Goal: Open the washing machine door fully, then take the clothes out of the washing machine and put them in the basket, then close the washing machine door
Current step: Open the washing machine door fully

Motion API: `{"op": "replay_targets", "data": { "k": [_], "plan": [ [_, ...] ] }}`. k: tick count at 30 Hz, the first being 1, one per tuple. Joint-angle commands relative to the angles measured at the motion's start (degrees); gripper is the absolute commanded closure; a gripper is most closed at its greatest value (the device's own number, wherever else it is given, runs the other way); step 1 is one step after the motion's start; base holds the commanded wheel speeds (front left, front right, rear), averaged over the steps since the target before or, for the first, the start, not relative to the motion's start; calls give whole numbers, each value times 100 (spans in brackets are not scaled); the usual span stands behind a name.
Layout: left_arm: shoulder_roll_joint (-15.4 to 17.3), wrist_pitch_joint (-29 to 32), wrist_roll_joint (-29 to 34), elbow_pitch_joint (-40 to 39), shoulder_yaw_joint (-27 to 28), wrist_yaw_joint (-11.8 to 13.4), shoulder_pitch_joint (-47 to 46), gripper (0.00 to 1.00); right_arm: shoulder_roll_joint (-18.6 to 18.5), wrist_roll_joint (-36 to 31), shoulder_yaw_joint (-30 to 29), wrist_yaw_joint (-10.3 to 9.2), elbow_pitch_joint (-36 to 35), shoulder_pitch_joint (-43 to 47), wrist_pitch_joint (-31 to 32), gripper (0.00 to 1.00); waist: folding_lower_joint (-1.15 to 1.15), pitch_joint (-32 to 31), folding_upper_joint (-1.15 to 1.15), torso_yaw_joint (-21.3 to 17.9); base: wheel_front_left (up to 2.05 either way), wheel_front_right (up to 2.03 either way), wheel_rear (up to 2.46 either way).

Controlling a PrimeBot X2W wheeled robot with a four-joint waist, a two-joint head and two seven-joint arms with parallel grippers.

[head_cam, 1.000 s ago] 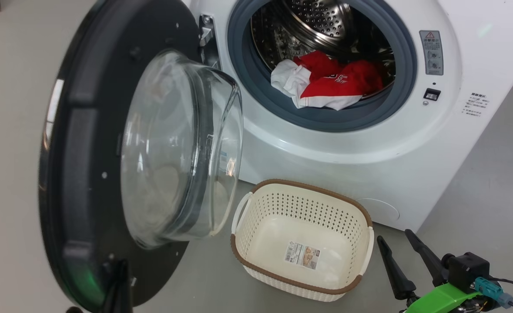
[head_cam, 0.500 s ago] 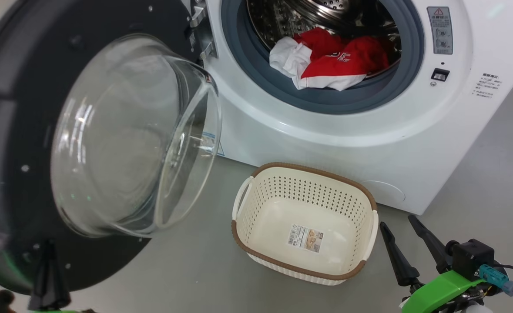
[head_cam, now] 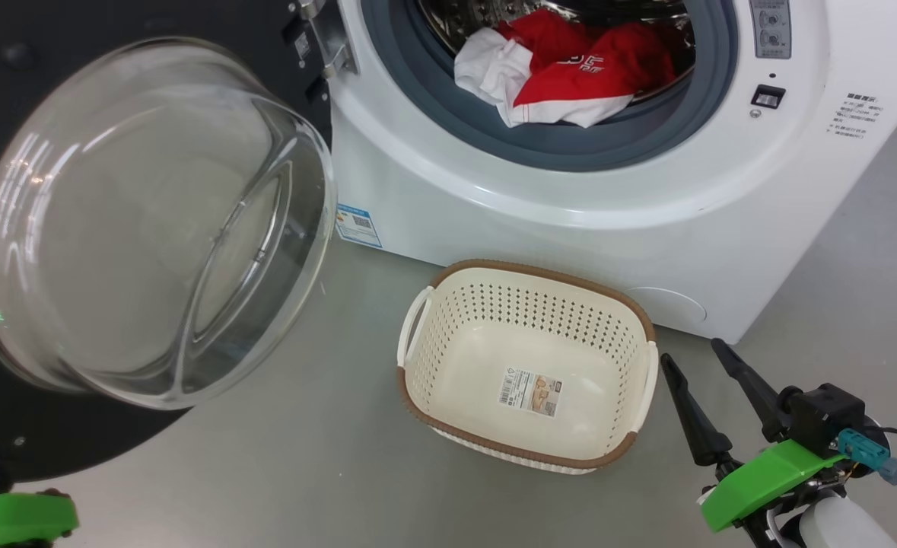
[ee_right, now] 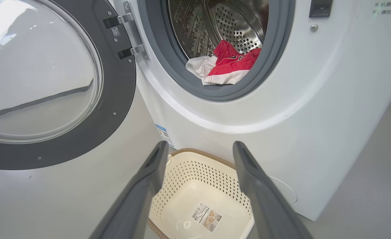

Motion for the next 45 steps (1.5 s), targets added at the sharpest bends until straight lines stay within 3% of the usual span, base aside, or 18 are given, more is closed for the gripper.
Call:
{"op": "replay_targets", "data": {
  "k": [1,17,27,45],
  "plan": [
    [316,-36,95,-62,352,-25,-266,100,-67,-42,139,36,-136,-179,-69,0,0,67,0,-63,0,0,0],
    [920,-36,426,1030,1288,-169,-1302,100,-150,-79,166,36,-174,-442,-69,0,0,499,0,-318,0,0,0],
    [1113,-36,649,1389,1524,-181,-1579,100,-192,-85,158,36,-180,-507,-69,0,0,588,0,-387,0,0,0],
    [1019,-36,391,1202,842,-184,-997,100,-59,-38,177,36,-92,-269,-69,0,0,31,0,-275,0,0,0]
  ]
}}
